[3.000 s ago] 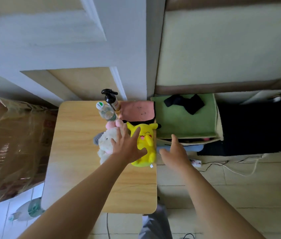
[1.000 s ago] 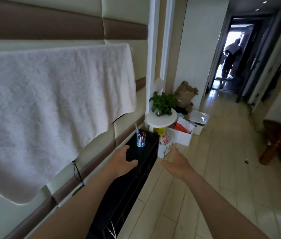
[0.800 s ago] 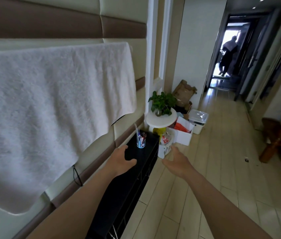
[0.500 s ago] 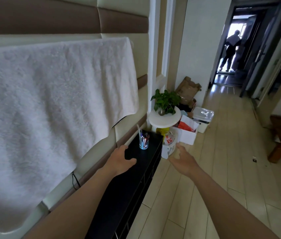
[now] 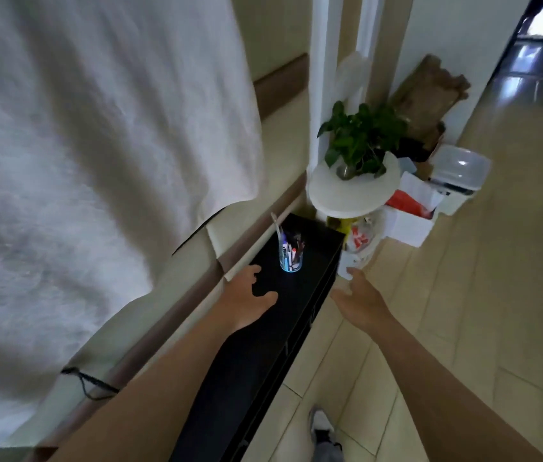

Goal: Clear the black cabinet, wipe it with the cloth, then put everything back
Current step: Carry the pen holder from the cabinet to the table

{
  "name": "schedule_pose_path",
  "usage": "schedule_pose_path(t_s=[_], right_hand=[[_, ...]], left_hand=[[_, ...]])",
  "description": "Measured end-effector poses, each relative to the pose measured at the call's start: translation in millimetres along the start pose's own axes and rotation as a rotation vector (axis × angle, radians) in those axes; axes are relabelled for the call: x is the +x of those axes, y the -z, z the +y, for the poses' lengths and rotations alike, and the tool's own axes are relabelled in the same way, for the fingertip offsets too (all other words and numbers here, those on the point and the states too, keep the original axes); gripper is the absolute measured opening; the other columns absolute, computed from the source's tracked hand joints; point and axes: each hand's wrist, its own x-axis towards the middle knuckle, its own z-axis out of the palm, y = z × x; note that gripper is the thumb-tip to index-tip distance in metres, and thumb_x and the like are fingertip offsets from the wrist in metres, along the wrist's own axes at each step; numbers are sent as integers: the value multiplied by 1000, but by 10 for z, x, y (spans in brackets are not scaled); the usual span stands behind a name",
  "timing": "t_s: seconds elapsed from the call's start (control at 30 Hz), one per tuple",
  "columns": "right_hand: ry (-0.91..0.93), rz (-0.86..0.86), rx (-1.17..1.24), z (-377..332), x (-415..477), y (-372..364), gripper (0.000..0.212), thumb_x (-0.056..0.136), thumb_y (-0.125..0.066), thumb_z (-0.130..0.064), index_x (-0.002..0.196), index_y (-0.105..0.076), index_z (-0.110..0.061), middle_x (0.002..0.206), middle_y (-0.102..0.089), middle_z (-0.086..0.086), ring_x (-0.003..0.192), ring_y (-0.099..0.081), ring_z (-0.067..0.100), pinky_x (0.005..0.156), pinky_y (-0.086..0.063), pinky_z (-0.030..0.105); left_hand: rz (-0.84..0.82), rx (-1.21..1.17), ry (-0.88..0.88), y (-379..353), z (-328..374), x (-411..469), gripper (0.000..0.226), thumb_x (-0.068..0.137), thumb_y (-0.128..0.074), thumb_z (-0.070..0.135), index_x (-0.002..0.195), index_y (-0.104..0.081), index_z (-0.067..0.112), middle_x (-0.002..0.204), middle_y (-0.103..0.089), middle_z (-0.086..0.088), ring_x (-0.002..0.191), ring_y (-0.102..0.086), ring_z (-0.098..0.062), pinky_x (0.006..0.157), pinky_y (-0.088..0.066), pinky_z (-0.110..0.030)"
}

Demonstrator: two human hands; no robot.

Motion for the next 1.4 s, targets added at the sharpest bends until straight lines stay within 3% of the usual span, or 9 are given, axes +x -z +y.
schedule_pose_path(t_s=[0.07,0.13,0.3,0.47,0.67,0.77,0.93,1.1,1.4], right_hand=[[-49,-32,27,91,553,-52,70,98,-58,-29,159,-23,-25,102,-58,-8,74,-51,1,76,-43,27],[-71,-54,38,208,1091,-114,68,99,-57,-28,158,-24,-26,94,-55,-11,76,-51,-5,67,-45,23],[-157,-101,69,685,2362,-512,66,99,-56,-35,157,-25,-31,147,-47,7,108,-55,18,88,-44,31],[-235,-138,132,1176,3363,-1076,63,100,-55,-33,156,-27,-28,149,-48,8,130,-52,25,105,-44,39],[-285,-154,325,1430,4228,-1611,70,100,-55,-26,158,-19,-38,149,-47,5,125,-58,26,105,-50,51],[-302,-176,411,1420,4463,-1724,69,104,-52,-23,159,-14,-40,144,-46,1,111,-63,26,93,-58,45],[-292,-242,543,1350,4641,-1783,71,102,-56,-23,157,-17,-47,158,-37,4,132,-52,30,87,-58,41],[-222,-293,570,1295,4706,-1829,52,102,-58,-31,147,-38,-47,141,-56,-5,120,-61,22,89,-58,44],[-226,-263,638,1150,4546,-1738,32,98,-56,-8,117,-61,-34,110,-71,-7,101,-70,14,87,-56,36]], left_hand=[[-6,-13,65,-200,-61,556,72,89,-73,32,151,-37,22,147,-47,-6,132,-48,-20,103,-43,-29],[-19,-25,117,-400,-164,1087,70,90,-72,31,150,-38,23,144,-48,-5,129,-49,-20,101,-44,-29],[-4,-125,245,-933,-596,2213,65,93,-69,28,149,-37,24,138,-50,-1,124,-53,-19,97,-49,-32],[20,-180,340,-1440,-1153,3109,68,96,-65,26,155,-31,27,143,-47,-2,125,-52,-21,103,-50,-40],[90,-468,444,-1794,-1635,3989,67,98,-58,11,154,-31,36,145,-51,-6,124,-56,-25,97,-55,-45],[119,-668,476,-1793,-1619,4300,61,101,-56,13,154,-33,34,129,-57,2,119,-56,-23,87,-59,-39],[63,-694,412,-1772,-1557,4555,39,103,-52,16,137,-56,34,115,-70,12,108,-65,-11,93,-57,-47],[-12,-717,341,-1790,-1510,4615,34,104,-49,9,131,-61,26,115,-74,3,101,-73,-12,84,-57,-40],[6,-677,329,-1784,-1433,4495,33,97,-60,2,126,-64,16,112,-75,-7,101,-74,-22,81,-61,-36]])
